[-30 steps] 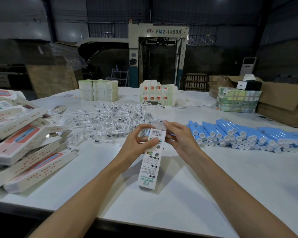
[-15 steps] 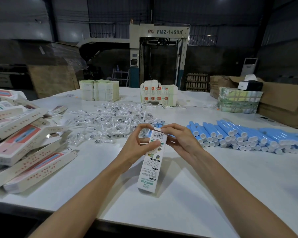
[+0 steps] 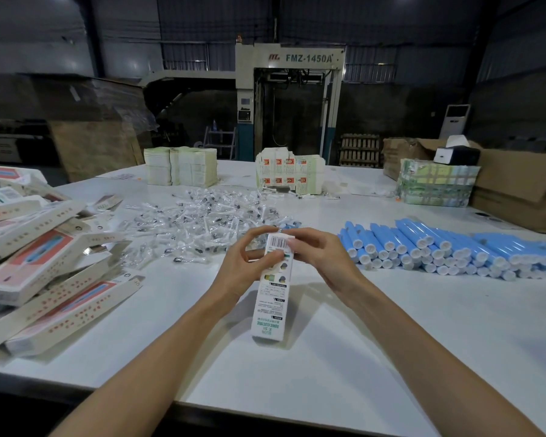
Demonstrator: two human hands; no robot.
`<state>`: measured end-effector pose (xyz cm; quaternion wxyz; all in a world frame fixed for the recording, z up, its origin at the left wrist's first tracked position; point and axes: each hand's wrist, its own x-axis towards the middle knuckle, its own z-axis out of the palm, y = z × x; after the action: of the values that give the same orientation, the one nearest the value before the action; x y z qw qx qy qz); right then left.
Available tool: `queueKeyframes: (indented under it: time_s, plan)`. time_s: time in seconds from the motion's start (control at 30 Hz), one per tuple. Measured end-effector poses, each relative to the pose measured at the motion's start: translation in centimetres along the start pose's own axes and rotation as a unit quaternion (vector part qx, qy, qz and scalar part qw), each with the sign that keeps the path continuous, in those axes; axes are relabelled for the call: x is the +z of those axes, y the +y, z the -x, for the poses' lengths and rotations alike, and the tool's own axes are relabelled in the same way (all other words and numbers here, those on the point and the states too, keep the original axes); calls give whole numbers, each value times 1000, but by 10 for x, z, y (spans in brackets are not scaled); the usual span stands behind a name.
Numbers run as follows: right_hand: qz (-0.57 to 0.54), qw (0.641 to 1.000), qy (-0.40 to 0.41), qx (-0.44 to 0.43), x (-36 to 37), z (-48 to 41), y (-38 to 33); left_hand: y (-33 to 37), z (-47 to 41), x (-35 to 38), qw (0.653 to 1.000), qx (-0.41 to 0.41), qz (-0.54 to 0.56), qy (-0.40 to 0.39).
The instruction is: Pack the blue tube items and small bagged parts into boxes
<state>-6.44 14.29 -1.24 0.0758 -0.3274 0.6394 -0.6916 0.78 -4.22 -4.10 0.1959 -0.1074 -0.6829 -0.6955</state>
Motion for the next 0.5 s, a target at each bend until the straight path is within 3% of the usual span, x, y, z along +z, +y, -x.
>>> queueKeyframes:
  time_s: [0.2, 0.5]
  plan:
    - [26, 998, 46, -36, 12, 2, 10, -1, 0, -2, 1000, 2, 7, 14]
    - [9, 998, 36, -53, 11, 2, 11, -3, 1, -3, 1000, 7, 6, 12]
